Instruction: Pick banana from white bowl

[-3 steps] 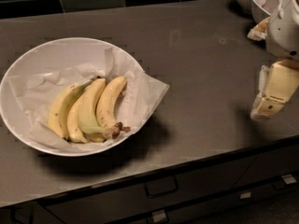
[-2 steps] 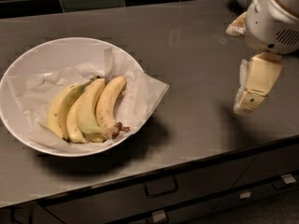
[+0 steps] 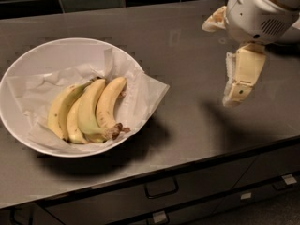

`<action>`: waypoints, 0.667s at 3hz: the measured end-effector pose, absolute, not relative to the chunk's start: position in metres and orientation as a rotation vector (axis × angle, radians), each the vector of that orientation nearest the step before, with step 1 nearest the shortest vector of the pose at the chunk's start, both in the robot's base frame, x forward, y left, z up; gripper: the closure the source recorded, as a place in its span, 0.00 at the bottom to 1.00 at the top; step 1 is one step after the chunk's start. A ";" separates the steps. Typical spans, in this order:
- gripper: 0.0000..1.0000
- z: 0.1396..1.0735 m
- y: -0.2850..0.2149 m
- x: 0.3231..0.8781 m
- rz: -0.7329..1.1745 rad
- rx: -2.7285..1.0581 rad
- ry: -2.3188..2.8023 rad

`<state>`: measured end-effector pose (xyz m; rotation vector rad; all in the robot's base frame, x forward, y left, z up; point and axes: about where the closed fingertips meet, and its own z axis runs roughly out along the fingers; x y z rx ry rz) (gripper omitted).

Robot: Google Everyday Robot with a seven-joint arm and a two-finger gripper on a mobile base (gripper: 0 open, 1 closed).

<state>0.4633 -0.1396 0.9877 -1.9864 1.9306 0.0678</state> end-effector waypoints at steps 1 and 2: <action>0.00 0.985 -0.125 0.471 0.086 -2.068 1.837; 0.00 0.978 -0.096 0.483 0.228 -2.245 1.606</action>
Offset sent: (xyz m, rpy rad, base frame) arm 0.0217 0.0641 -0.0231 0.0985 0.1294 0.7128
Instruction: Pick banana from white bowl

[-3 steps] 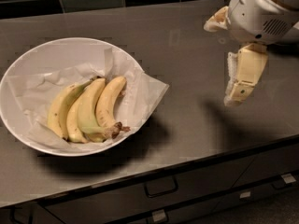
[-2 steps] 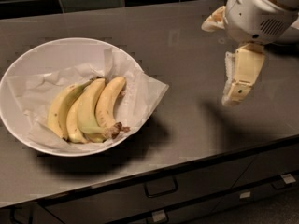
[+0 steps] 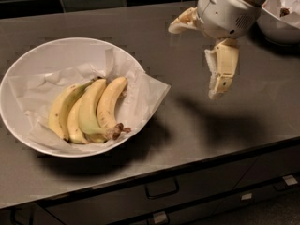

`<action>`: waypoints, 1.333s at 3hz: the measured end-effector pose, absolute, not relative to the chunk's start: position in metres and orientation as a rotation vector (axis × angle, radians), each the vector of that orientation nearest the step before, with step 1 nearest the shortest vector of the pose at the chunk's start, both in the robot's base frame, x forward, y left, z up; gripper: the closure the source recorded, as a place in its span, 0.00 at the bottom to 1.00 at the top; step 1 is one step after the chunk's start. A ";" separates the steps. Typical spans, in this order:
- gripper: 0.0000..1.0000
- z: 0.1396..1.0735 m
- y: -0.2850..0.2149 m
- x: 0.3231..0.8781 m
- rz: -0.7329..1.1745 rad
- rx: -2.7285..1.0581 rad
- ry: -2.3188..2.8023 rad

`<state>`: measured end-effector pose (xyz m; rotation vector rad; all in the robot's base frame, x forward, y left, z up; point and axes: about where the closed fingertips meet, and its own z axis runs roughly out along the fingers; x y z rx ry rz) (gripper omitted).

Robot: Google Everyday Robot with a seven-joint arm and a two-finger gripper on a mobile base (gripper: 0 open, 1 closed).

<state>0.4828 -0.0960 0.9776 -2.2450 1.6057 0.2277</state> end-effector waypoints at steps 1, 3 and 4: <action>0.00 0.979 -0.095 0.487 0.199 -2.286 1.512; 0.00 0.989 -0.066 0.485 0.144 -2.410 1.332; 0.00 0.996 -0.021 0.477 0.109 -2.553 1.055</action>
Offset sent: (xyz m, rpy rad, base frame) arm 0.0037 0.0007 0.0007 0.0022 -0.0347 0.0672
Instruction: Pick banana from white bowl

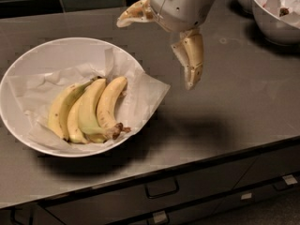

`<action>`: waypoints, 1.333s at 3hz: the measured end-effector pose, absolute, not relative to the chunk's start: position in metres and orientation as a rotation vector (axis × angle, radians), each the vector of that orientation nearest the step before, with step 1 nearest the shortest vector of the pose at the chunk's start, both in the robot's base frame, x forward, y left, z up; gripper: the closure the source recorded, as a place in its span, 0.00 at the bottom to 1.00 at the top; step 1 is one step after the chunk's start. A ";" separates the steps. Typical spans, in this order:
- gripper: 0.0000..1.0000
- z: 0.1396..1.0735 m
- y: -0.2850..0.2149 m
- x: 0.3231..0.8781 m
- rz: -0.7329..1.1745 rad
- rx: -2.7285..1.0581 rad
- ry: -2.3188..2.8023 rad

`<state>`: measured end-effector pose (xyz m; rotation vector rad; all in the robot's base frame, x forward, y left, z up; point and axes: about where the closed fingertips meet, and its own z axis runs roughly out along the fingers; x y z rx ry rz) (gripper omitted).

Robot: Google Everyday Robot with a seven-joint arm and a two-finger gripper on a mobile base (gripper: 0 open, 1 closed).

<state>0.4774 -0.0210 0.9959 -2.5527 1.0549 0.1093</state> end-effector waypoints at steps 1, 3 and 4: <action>0.00 0.995 0.041 0.486 0.091 -2.627 0.753; 0.00 0.991 0.062 0.491 0.108 -2.669 0.683; 0.00 0.978 0.084 0.496 0.165 -2.695 0.608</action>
Offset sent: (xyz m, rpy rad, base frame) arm -0.0016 0.0404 -0.0040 -0.0179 -0.0137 0.1847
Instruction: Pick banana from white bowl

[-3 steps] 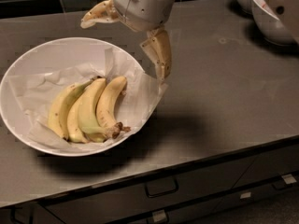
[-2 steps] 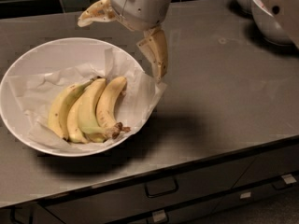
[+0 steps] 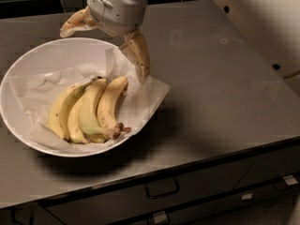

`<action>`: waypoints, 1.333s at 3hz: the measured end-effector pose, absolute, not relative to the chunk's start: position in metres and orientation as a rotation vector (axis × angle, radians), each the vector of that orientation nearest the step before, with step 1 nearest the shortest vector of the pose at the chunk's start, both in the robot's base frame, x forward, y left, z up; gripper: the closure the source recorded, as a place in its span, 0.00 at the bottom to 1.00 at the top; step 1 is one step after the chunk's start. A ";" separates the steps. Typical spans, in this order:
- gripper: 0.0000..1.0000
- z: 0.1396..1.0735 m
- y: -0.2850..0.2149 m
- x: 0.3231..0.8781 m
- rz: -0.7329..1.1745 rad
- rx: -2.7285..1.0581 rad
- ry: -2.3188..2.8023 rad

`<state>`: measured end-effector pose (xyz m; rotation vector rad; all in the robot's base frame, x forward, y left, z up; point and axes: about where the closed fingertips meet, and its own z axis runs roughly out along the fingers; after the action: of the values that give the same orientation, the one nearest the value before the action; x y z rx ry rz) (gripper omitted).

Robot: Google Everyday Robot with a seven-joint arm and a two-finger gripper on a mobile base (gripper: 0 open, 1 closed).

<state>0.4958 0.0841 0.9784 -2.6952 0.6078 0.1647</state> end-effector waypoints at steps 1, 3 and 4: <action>0.00 0.963 0.097 0.498 0.238 -2.705 0.556; 0.00 0.934 0.105 0.486 0.322 -2.737 0.576; 0.00 0.921 0.116 0.477 0.365 -2.788 0.594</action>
Offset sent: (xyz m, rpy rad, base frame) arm -0.0163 0.0045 -0.0551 -0.0114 0.1749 0.0885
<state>0.4765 0.1161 0.9209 -2.7876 0.5935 0.3649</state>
